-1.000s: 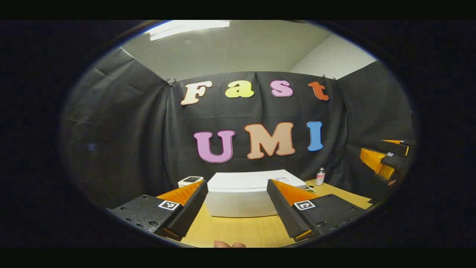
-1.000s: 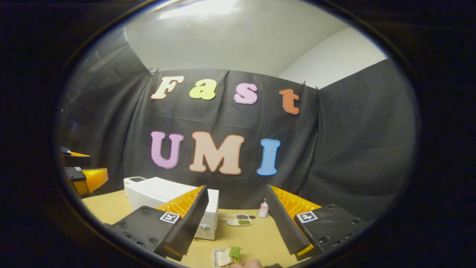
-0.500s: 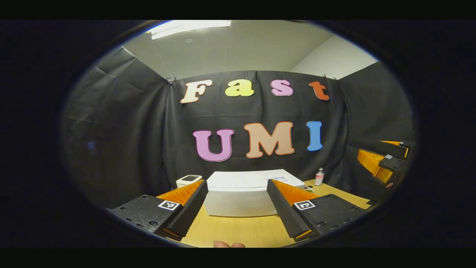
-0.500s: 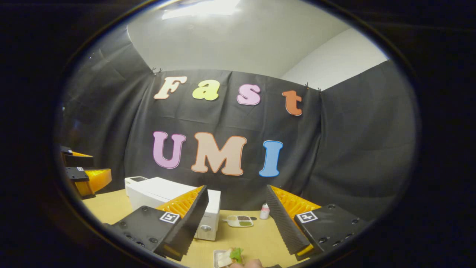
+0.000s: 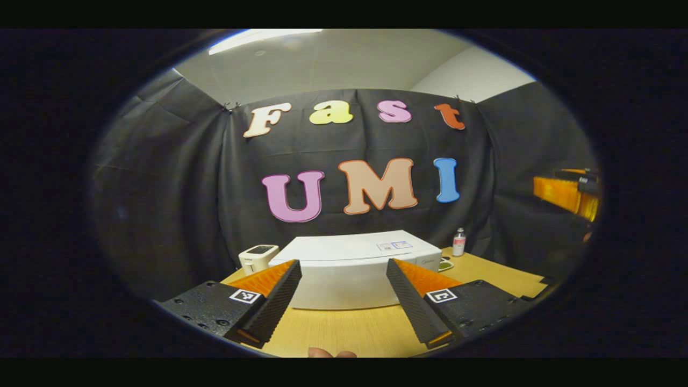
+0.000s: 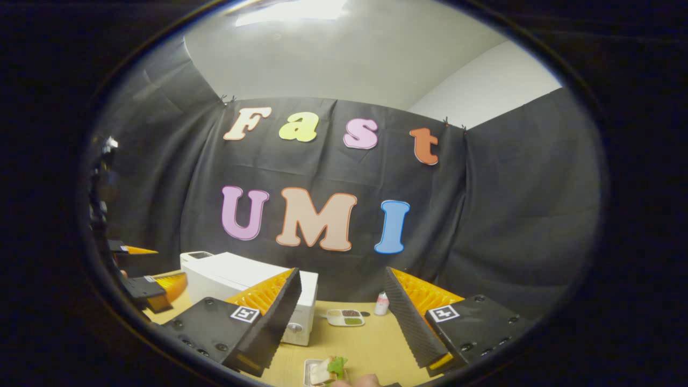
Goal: Open the microwave oven with the left hand, put the food in, and close the microwave oven.
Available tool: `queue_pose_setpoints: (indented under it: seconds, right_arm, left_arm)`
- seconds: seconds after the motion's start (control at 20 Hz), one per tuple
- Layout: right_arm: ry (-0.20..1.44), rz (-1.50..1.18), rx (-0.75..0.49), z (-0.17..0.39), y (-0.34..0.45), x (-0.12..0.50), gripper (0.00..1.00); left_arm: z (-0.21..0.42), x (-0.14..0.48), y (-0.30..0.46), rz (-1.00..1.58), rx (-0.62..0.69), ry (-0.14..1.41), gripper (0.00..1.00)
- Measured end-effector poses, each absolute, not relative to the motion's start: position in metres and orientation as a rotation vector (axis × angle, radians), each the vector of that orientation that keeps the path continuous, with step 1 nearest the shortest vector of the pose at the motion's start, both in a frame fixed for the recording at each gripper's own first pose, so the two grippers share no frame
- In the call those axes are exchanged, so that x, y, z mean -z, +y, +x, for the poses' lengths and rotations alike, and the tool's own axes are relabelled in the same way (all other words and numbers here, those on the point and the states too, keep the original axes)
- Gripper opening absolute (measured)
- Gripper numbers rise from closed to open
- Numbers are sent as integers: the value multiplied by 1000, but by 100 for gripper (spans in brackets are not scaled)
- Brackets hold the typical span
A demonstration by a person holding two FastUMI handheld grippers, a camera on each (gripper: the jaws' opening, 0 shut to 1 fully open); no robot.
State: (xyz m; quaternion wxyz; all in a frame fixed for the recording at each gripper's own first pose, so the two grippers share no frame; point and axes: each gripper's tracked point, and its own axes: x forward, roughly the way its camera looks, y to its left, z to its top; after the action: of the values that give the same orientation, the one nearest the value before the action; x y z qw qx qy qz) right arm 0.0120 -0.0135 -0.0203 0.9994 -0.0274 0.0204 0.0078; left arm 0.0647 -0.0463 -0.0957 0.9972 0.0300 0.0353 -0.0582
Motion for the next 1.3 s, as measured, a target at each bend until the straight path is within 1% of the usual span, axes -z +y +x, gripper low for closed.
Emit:
queue_pose_setpoints:
  seconds: [0.2,0.25,0.3,0.35,0.4,0.45,0.55,0.75,1.0,1.05,1.15,1.2,1.25,1.3]
  right_arm:
    - [59,-83,-18,11,-25,19,97]
    - [60,-99,-11,10,-30,19,97]
    - [62,-119,0,9,-37,19,97]
    - [65,-135,10,6,-44,18,96]
    - [71,-148,19,4,-49,19,96]
    - [78,-161,29,2,-56,20,96]
    - [86,-192,51,-2,-70,21,96]
    - [100,-254,91,-10,-94,23,96]
    - [120,-237,125,-13,-108,28,97]
    - [125,-240,127,-12,-109,29,97]
    - [129,-244,129,-12,-109,29,98]
    - [127,-243,132,-12,-110,29,98]
    - [129,-242,134,-10,-110,29,98]
    - [133,-241,132,-10,-110,32,98]
  left_arm:
    - [103,158,-90,111,193,135,96]
    - [111,172,-98,135,201,151,95]
    - [120,185,-106,149,205,165,97]
    - [130,200,-117,150,215,188,96]
    - [137,213,-127,143,221,208,99]
    - [143,223,-136,134,226,230,97]
    - [155,243,-150,126,234,269,98]
    - [175,262,-172,91,241,306,99]
    - [191,276,-180,69,222,327,98]
    - [191,280,-181,61,220,340,99]
    - [192,283,-182,46,206,342,90]
    - [194,284,-182,42,205,347,83]
    - [196,288,-178,56,180,370,68]
    - [193,293,-177,49,181,396,54]
